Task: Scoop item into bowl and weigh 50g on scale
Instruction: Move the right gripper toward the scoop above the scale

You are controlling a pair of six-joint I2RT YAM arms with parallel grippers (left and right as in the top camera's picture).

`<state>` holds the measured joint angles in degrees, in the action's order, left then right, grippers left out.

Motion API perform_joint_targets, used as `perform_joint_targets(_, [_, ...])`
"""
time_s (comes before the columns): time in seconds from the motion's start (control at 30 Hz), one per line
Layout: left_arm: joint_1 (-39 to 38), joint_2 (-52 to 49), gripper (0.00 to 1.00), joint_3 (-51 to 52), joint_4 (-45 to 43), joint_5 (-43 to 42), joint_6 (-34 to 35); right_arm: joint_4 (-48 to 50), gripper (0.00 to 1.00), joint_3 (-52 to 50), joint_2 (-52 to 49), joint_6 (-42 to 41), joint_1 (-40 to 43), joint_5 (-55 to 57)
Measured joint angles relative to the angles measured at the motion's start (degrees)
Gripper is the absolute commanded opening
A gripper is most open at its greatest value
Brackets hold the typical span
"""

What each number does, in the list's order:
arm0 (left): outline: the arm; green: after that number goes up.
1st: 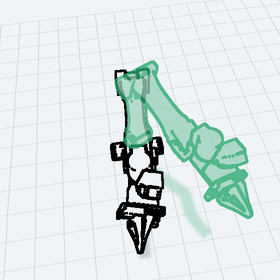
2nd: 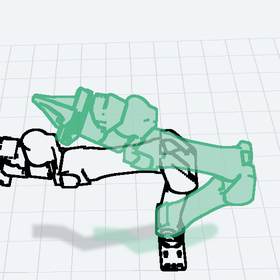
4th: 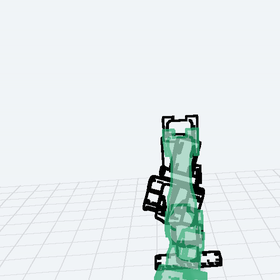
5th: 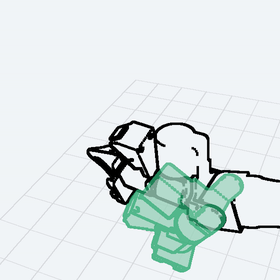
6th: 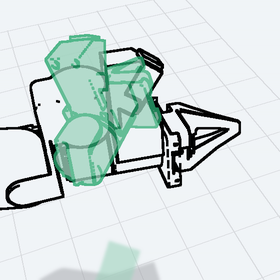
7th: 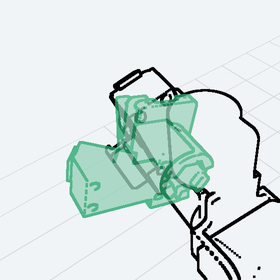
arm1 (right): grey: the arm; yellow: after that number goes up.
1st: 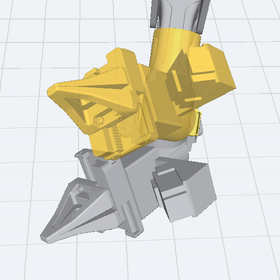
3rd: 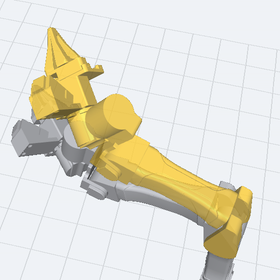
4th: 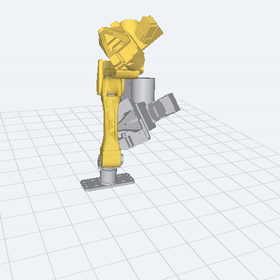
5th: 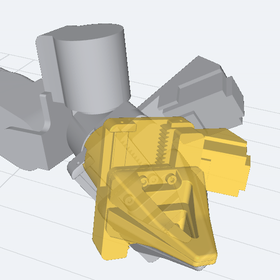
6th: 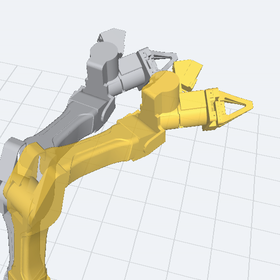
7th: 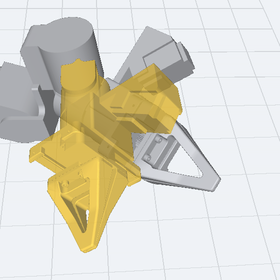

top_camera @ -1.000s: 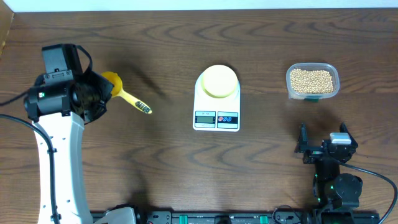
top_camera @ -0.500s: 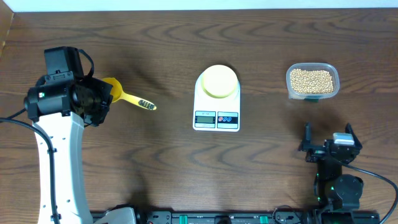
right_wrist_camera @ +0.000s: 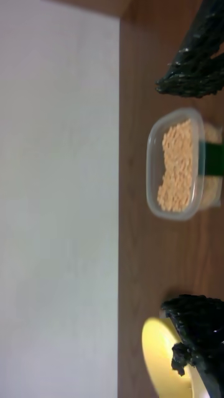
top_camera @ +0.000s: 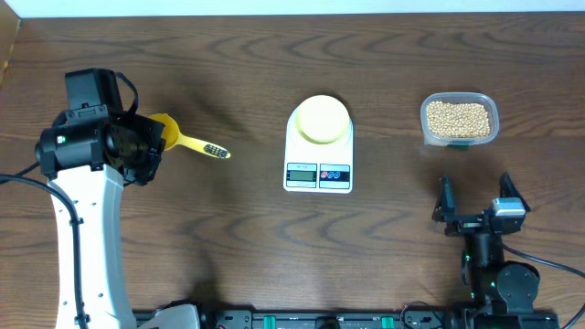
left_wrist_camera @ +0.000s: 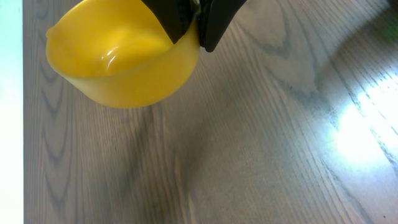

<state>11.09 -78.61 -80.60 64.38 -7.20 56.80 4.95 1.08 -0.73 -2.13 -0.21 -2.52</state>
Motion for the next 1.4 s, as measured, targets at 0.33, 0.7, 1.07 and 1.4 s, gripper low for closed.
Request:
perform_joint_targets(0.33, [0.0, 0.0, 0.07, 0.0, 1.0, 0.0, 0.0, -5.7, 0.99, 13.8, -6.7, -0.9, 0.0, -3.0])
perform_joint_targets(0.7, [0.0, 0.0, 0.08, 0.0, 1.1, 0.0, 0.0, -12.5, 0.99, 30.2, -29.3, 0.0, 0.0, -8.3])
perform_joint_targets(1.07, [0.0, 0.0, 0.08, 0.0, 1.3, 0.0, 0.0, -12.8, 0.99, 38.8, -51.7, 0.1, 0.0, -23.3])
perform_joint_targets(1.4, [0.0, 0.0, 0.08, 0.0, 1.3, 0.0, 0.0, -8.8, 0.99, 41.0, -63.1, 0.2, 0.0, -35.1])
